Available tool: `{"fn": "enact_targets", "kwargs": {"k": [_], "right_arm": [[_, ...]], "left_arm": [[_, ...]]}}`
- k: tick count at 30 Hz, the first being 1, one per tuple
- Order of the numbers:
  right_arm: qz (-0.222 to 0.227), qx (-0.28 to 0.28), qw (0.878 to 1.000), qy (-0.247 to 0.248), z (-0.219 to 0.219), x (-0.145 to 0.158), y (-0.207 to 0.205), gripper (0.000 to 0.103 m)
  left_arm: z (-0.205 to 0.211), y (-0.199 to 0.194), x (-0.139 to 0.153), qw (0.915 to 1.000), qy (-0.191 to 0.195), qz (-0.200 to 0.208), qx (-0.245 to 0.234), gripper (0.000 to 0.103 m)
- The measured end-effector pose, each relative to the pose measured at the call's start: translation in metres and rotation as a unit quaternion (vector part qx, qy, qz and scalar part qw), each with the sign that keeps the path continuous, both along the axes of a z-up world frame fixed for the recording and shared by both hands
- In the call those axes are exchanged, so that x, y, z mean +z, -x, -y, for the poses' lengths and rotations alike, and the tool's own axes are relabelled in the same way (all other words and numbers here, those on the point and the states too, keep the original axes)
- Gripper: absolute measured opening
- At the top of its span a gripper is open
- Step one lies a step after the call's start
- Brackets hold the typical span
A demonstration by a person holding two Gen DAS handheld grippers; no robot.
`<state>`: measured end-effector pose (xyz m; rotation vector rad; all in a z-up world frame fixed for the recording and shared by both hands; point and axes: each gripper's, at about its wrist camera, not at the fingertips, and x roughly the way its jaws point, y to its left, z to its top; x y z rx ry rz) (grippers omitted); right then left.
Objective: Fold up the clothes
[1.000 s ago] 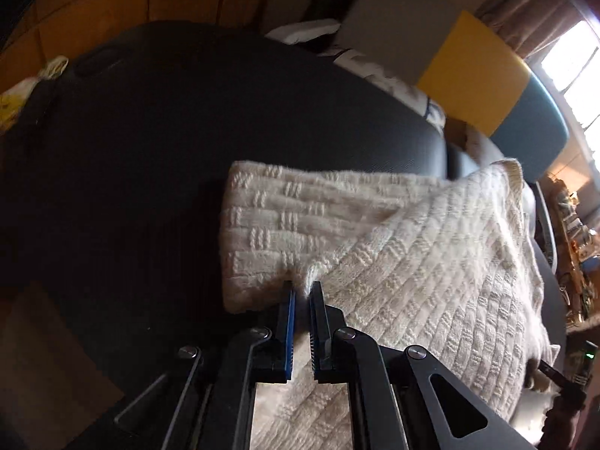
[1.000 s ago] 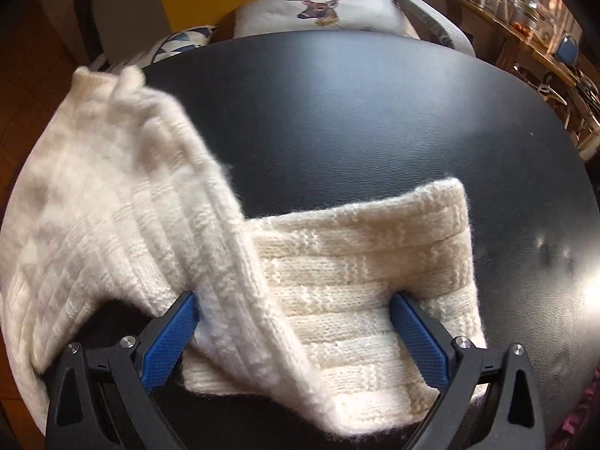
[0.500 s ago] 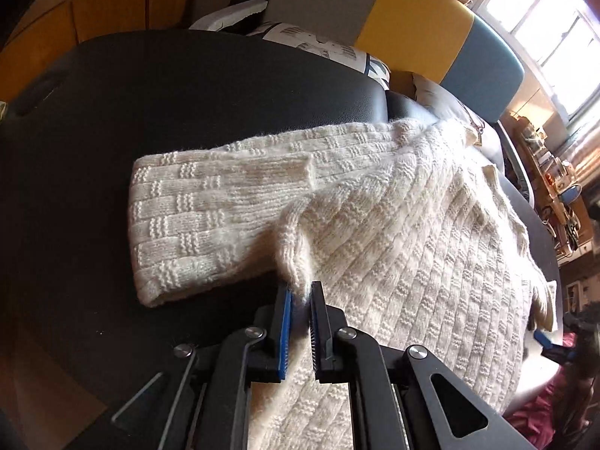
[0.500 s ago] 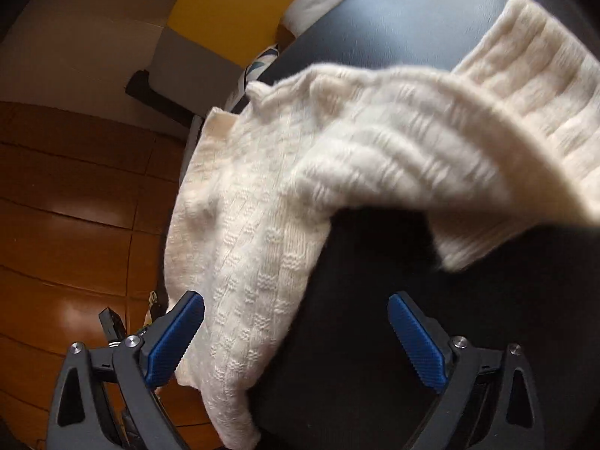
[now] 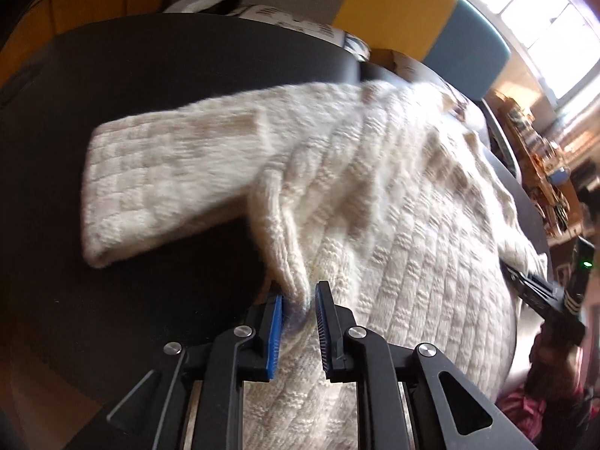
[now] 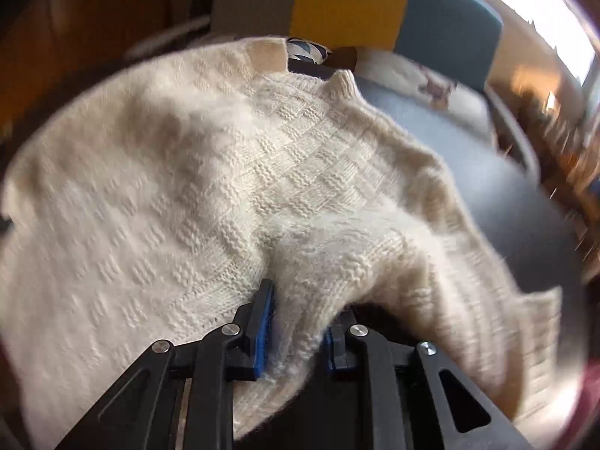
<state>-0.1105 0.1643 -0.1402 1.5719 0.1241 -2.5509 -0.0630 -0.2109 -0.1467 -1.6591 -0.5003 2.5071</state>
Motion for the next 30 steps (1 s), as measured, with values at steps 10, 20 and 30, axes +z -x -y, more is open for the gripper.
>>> {"fn": "enact_targets", "kwargs": {"k": [10,20,30], "right_arm": [[-0.008,-0.099,0.995,0.006,-0.12,0.05,-0.031,0.032],[-0.038,0.001,0.977,0.212,-0.029,0.056,-0.053,0.04],[0.039,-0.006,0.985,0.166,0.024,-0.011,-0.026,0.041]], "left_arm": [[-0.042,-0.009,0.006,0.9904,-0.128,-0.016,-0.05,0.017],[0.163,-0.005,0.017,0.9718,-0.037,-0.021,0.232,0.025],[0.102,0.054,0.032,0.9846,0.119,-0.079,0.102,0.032]]}}
